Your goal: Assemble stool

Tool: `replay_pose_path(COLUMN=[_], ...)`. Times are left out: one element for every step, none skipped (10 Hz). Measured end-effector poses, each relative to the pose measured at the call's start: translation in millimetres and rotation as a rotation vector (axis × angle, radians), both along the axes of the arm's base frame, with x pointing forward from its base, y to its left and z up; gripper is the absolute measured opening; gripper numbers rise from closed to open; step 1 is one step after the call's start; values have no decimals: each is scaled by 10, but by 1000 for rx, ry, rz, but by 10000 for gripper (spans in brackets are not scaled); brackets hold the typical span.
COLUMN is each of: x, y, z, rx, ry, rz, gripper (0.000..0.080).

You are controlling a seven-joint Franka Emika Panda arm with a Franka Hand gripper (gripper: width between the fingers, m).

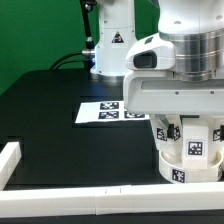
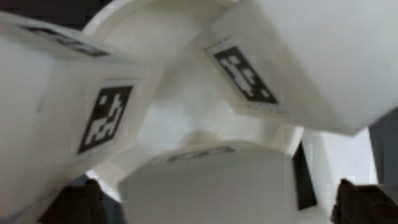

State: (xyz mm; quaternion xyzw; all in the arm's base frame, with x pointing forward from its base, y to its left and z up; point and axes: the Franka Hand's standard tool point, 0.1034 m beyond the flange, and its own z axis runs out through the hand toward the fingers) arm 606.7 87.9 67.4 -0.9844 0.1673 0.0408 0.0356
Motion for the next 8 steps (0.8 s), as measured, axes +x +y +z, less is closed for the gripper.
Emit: replay_pose_path(x=[0, 1, 0, 0, 0, 13, 47, 98], y=[-1, -3, 0, 0, 1, 10, 32, 74], z=[-1, -1, -3, -3, -4, -7, -10, -9], rx=[0, 0, -5, -11, -17, -21, -2, 23], ry=[0, 0, 7, 14, 22, 29, 36, 37], rz=[1, -5, -85, -172, -265, -432, -674, -924], gripper=[520, 343, 343, 333, 333, 333, 333, 333])
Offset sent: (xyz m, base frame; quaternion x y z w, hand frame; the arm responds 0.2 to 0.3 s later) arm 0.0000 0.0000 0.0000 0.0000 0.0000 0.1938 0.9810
